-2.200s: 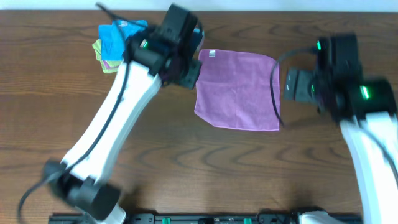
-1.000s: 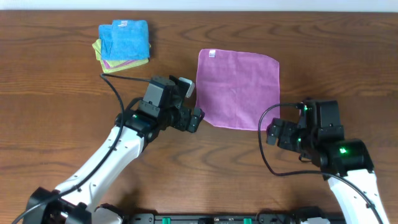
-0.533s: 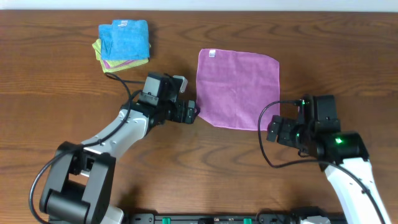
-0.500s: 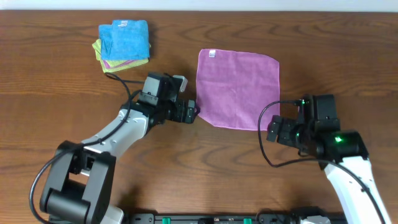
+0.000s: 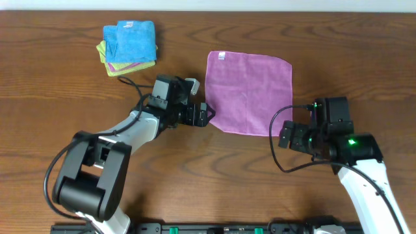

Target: Fold the cloth

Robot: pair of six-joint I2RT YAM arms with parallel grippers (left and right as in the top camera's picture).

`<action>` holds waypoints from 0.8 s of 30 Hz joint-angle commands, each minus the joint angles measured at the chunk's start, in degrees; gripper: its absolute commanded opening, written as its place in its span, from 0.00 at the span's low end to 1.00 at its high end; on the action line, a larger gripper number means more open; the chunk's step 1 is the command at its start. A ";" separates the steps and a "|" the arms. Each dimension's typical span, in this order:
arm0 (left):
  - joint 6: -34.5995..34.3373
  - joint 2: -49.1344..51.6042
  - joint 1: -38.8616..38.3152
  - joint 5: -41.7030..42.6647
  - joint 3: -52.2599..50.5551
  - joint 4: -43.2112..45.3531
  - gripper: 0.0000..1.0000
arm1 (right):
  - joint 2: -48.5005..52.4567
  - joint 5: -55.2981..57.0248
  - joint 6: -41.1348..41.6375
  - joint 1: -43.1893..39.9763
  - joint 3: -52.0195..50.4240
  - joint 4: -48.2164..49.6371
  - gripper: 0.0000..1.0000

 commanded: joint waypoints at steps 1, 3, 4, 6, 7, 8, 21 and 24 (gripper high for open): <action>-1.14 1.86 0.24 1.53 0.04 0.74 0.95 | 0.07 0.76 -1.18 -0.42 -0.37 -0.17 0.99; -1.14 2.40 0.24 2.10 0.04 1.46 0.95 | 0.04 0.74 -1.38 -0.42 -0.37 -0.33 0.99; -1.14 2.78 0.24 2.80 0.04 2.27 0.95 | 0.07 0.74 -1.38 -0.42 -0.37 -0.46 0.99; -1.16 3.43 0.24 3.63 0.04 3.61 0.96 | 0.04 0.74 -1.38 -0.42 -0.37 -0.61 0.99; -1.36 3.80 0.24 3.93 0.04 4.28 0.95 | 0.04 0.74 -1.38 -0.42 -0.37 -0.74 0.99; -1.62 4.11 0.24 4.07 0.04 4.87 0.95 | 0.04 0.74 -1.38 -0.42 -0.37 -0.85 0.99; -2.62 5.25 0.07 7.45 0.04 5.35 0.95 | 0.07 5.07 -1.36 -0.44 -0.37 2.01 0.99; -2.62 5.27 0.07 7.45 0.04 5.81 0.95 | 0.07 5.07 -1.31 -0.76 -0.37 2.49 0.99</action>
